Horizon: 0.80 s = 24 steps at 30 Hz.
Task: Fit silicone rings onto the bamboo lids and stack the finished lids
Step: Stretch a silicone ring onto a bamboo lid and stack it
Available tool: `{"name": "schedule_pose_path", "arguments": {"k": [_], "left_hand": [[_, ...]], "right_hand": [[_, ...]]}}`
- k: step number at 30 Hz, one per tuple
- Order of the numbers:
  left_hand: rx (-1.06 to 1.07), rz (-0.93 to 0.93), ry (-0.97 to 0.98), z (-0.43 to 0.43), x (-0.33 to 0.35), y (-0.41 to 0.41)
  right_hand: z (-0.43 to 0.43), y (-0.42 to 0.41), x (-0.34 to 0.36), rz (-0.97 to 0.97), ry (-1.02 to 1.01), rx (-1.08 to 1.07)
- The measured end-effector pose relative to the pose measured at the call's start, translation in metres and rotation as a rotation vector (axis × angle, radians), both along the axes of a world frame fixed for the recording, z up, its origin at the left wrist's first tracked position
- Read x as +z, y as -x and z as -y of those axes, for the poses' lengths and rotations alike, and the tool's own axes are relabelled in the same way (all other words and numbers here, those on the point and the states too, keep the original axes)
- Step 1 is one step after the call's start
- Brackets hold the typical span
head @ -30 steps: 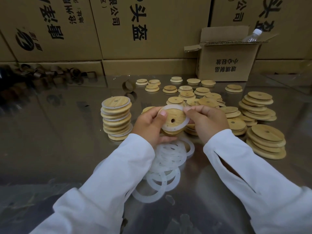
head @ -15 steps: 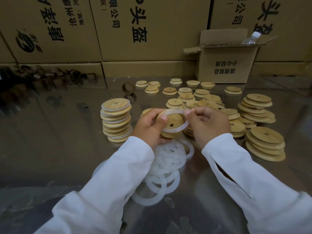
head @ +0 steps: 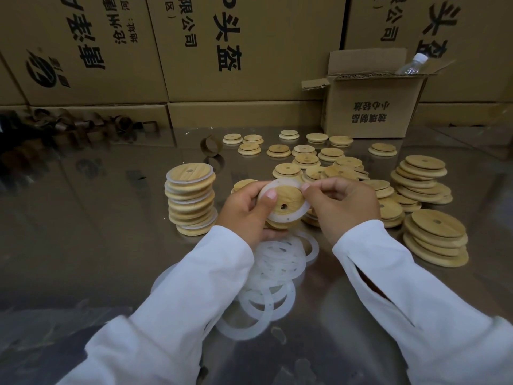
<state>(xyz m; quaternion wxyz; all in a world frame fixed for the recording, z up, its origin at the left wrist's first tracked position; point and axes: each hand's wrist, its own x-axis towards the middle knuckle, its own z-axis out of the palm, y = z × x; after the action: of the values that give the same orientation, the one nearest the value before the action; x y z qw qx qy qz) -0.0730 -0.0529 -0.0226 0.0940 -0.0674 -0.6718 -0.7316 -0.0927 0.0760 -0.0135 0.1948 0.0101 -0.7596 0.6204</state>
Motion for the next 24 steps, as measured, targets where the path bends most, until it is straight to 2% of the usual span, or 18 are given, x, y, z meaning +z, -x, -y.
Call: {"name": "schedule_pose_path", "arguments": {"k": [7, 13, 24], "left_hand": [[0.058, 0.027, -0.059, 0.0013, 0.0034, 0.0016], [0.129, 0.029, -0.055, 0.0022, 0.0035, 0.0033], [0.038, 0.042, -0.314, 0.0038, 0.0036, 0.0048]], "right_hand": [[0.0017, 0.0004, 0.0023, 0.03, 0.05, 0.003], [0.0025, -0.0013, 0.002, 0.016, 0.006, 0.023], [0.0095, -0.0077, 0.0095, -0.014, 0.031, 0.1]]}}
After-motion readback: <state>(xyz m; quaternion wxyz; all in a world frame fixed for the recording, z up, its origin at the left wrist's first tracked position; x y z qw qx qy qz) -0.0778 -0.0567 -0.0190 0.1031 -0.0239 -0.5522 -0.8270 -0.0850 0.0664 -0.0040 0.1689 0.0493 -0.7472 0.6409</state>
